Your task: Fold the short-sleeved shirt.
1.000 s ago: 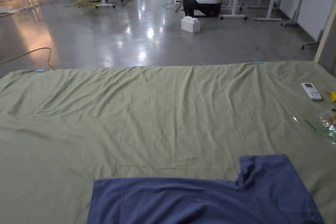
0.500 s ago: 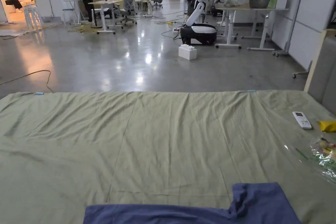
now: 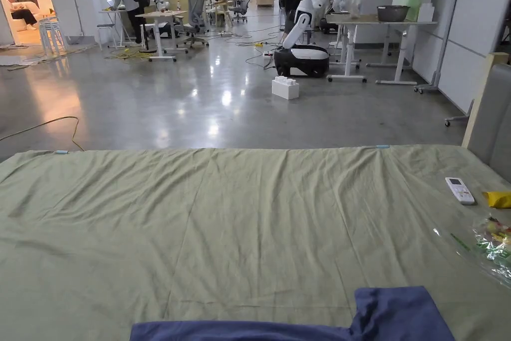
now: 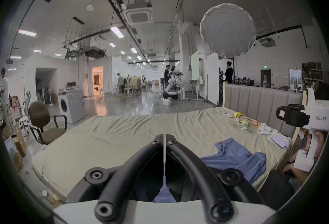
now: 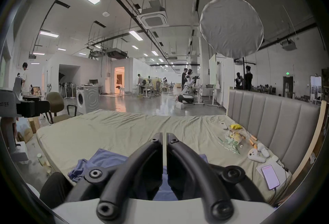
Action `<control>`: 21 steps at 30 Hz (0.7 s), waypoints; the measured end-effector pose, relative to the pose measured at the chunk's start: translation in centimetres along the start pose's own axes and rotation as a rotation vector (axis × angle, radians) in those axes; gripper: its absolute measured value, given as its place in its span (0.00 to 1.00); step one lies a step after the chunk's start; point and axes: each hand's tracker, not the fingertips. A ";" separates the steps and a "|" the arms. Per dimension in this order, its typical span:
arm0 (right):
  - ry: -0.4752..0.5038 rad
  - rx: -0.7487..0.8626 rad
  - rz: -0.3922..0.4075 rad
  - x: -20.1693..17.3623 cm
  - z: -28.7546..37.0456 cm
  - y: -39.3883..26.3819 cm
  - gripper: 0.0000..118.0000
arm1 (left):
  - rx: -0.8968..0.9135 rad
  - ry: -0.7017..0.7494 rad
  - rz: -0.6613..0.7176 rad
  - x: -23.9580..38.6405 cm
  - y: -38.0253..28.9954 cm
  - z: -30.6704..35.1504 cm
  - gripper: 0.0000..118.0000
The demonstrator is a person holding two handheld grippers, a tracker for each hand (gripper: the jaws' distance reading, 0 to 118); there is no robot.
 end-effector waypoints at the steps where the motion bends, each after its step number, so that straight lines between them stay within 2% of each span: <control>1: -0.001 -0.058 -0.052 0.0 -0.2 -0.2 0.00 | 0.023 -0.001 -0.008 0.0 0.0 0.3 0.01; 4: 0.005 -0.061 -0.032 -0.3 -0.4 0.0 0.00 | 0.000 -0.025 0.000 0.7 0.5 0.0 0.01; 12: -0.006 -0.123 -0.112 0.7 -1.5 -1.0 0.00 | -0.078 -0.048 0.106 -0.3 0.1 -3.3 0.01; 14: -0.013 -0.145 -0.134 1.1 -1.6 -1.7 0.00 | -0.136 -0.062 0.123 -1.5 -0.7 -5.8 0.01; 16: -0.012 -0.185 -0.178 1.5 -1.8 -2.6 0.00 | -0.220 -0.135 0.188 -2.3 -2.1 -9.0 0.02; 17: -0.011 -0.227 -0.225 1.8 -1.9 -3.4 0.00 | -0.253 -0.148 0.233 -3.0 -2.9 -10.8 0.02; 18: -0.014 -0.213 -0.206 2.0 -1.9 -3.8 0.00 | -0.304 -0.164 0.269 -3.6 -3.7 -12.6 0.04; 19: -0.014 -0.248 -0.220 2.2 -2.0 -4.4 0.00 | -0.354 -0.163 0.294 -4.3 -4.9 -14.8 0.07; 21: -0.032 -0.276 -0.214 2.5 -2.2 -5.1 0.00 | -0.446 -0.109 0.299 -5.3 -6.9 -19.0 0.08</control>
